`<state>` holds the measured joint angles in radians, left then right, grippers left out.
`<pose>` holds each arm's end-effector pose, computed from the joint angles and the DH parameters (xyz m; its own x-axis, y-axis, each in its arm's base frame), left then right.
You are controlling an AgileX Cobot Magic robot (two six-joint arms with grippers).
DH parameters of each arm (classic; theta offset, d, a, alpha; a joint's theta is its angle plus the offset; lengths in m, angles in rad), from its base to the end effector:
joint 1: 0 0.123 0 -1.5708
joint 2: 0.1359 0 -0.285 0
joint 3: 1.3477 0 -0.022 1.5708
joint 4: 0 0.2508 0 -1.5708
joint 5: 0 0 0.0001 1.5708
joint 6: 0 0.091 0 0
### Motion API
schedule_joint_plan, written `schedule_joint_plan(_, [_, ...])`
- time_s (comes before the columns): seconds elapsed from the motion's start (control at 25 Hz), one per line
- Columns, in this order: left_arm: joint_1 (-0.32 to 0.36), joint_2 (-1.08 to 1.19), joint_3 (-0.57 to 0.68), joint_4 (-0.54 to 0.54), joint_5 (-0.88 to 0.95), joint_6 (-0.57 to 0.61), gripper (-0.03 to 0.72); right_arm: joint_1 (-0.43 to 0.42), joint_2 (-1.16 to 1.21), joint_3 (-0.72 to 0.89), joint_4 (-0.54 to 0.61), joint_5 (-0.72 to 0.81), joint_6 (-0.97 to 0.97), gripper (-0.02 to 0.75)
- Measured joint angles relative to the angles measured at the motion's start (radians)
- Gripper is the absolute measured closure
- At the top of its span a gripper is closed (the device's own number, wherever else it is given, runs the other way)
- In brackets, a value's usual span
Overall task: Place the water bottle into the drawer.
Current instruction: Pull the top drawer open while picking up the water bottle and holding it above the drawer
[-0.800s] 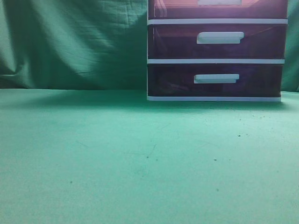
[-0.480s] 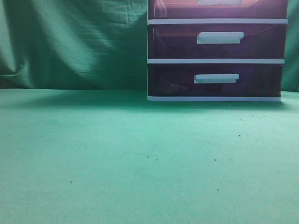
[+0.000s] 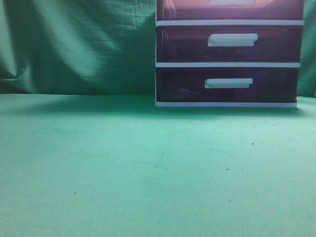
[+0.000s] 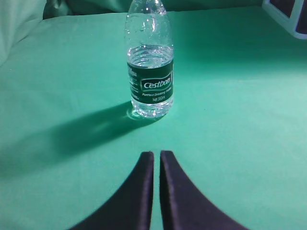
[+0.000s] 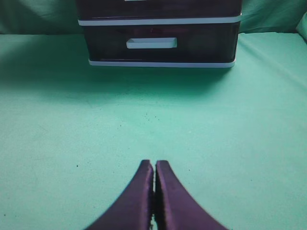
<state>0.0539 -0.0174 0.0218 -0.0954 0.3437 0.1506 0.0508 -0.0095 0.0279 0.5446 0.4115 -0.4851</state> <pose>0.0531 -0.0001 0.1759 -0.2571 0.0469 -0.9652 -0.0073 0.9987 0.0505 0.0503 0.0215 0.1727 -0.2894 0.0065 -0.9572 -0.2419 0.9670 0.0797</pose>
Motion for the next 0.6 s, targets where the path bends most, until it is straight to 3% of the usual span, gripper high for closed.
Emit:
schedule_joint_plan(0.12, [0.000, 0.000, 0.000, -0.051, -0.026, -0.003, 0.688, 0.000, 0.000, 0.000, 0.000, 0.000, 0.000, 0.738])
schedule_joint_plan(0.4, [0.000, 0.000, 0.000, -0.367, -0.354, -0.022, 0.688, 0.000, 0.000, 0.000, 0.000, 0.000, 0.000, 0.738])
schedule_joint_plan(0.6, [0.000, 0.000, -0.008, -0.392, -0.509, -0.036, 0.688, 0.000, 0.000, 0.000, 0.000, 0.000, 0.000, 0.738])
